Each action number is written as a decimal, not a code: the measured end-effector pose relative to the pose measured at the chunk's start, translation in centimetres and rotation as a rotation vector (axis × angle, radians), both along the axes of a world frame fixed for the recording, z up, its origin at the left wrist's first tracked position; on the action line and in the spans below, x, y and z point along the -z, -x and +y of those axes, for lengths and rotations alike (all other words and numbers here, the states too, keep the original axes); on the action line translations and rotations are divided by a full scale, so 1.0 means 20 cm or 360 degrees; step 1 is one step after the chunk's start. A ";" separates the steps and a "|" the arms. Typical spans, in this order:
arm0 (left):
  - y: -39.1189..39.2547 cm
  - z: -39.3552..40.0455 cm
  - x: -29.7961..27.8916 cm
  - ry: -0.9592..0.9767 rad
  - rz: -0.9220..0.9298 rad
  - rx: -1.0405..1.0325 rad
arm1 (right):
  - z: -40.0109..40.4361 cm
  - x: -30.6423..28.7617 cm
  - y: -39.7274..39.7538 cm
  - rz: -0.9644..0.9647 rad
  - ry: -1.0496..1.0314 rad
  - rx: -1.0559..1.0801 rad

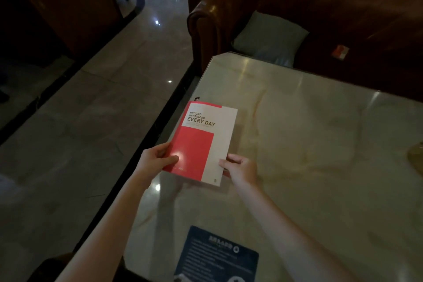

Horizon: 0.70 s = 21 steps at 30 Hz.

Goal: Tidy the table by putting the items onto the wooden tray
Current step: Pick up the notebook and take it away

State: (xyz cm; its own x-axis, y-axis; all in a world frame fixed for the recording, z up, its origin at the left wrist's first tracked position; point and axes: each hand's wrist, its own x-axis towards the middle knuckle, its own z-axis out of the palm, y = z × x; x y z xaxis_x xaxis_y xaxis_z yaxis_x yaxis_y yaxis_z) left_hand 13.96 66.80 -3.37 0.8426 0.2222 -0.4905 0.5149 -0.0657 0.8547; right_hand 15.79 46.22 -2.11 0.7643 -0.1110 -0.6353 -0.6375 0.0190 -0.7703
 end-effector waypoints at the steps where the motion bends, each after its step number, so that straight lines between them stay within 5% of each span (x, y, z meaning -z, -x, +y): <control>1: -0.01 0.02 0.02 0.0003 0.0008 -0.0003 | 0.03 0.02 -0.02 0.0015 0.0015 -0.0016; 21: -0.06 0.11 0.33 -0.0252 0.0002 0.0127 | 0.17 0.29 -0.02 -0.0070 0.0628 -0.0097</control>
